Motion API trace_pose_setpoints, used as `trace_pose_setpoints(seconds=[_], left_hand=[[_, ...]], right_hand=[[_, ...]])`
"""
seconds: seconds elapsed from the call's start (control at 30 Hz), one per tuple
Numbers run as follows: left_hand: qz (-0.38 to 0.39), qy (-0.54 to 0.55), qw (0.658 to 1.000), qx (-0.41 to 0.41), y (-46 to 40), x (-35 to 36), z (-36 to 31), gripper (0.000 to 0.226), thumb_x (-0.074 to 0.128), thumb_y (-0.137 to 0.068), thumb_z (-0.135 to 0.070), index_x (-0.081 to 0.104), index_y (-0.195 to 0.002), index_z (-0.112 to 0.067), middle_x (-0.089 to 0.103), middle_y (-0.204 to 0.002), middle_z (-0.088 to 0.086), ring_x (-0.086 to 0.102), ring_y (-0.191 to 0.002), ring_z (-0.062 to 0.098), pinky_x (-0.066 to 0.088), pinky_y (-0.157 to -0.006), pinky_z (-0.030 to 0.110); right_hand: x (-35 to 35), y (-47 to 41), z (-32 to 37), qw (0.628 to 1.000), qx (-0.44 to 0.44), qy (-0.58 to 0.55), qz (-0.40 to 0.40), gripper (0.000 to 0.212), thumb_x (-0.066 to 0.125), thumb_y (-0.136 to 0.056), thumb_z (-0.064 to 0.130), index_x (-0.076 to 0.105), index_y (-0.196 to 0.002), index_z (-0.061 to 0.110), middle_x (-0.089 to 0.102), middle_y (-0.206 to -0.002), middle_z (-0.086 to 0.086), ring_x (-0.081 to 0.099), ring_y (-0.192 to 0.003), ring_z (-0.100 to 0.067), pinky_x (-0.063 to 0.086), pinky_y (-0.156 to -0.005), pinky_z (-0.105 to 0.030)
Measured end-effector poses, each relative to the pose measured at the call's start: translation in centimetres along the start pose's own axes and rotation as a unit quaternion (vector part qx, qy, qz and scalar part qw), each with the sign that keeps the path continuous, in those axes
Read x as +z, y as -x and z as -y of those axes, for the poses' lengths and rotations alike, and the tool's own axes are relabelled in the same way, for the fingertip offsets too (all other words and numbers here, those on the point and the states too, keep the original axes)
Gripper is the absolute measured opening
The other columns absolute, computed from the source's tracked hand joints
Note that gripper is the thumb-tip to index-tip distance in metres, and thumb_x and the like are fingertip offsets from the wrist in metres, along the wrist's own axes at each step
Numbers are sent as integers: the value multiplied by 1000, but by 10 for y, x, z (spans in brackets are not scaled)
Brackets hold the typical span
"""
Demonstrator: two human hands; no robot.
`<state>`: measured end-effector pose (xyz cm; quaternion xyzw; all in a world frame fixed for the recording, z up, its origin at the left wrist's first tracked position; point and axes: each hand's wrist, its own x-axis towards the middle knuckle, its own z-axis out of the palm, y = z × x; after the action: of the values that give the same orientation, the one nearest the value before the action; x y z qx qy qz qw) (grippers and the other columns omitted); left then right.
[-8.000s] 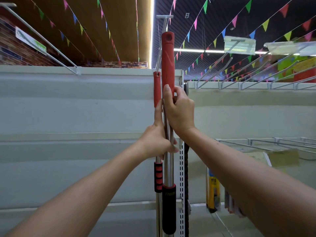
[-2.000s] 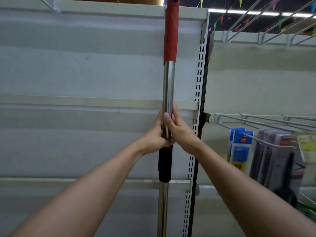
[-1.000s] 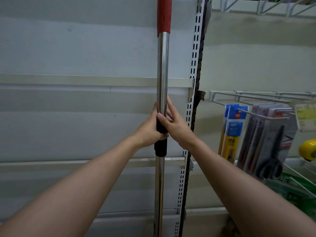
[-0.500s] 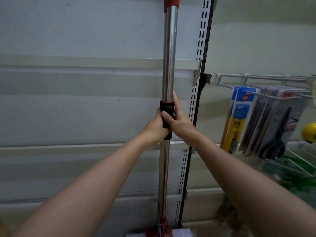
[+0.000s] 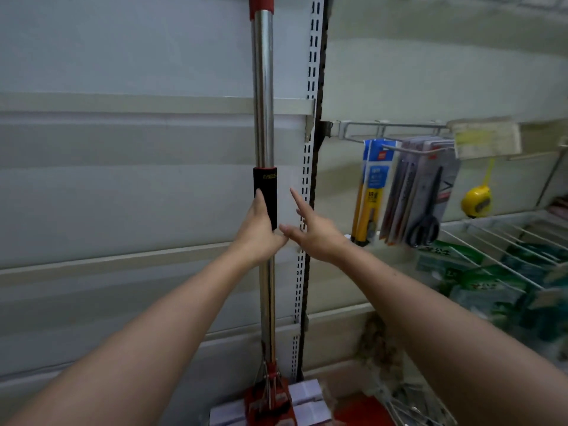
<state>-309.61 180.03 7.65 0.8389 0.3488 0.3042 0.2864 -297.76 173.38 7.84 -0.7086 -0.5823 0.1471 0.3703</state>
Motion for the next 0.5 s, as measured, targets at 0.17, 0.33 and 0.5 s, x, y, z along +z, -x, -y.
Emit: trace_pose_setpoints(seconds=[0.17,0.33,0.5], left_hand=[[-45,-42,997,44,16,6,-31,100,75,-74,-33,12,-151,-18,28,-152,13,28,-139,29,31,-112,48],[-31,-50,998,23,42,25,-81,100,73,-81,-27,5,-153,-19,12,-159,7,15,-145,25,18,-116,37],[-2,-23,999,48,78,67,-138,89,71,-82,-27,15,-151,-27,19,-158,5,23,-143,25,25,-113,41]], right_hand=[[-31,45,-5,999,11,25,-39,77,52,-93,41,0,-149,41,35,-152,-8,45,-129,-25,37,-96,-32],[-71,87,-20,993,4,72,-89,76,53,-92,46,6,-151,35,32,-153,-9,39,-135,-27,34,-108,-41],[-125,149,-51,991,-16,75,-113,72,58,-91,41,20,-150,26,45,-145,-7,46,-130,-22,38,-102,-33]])
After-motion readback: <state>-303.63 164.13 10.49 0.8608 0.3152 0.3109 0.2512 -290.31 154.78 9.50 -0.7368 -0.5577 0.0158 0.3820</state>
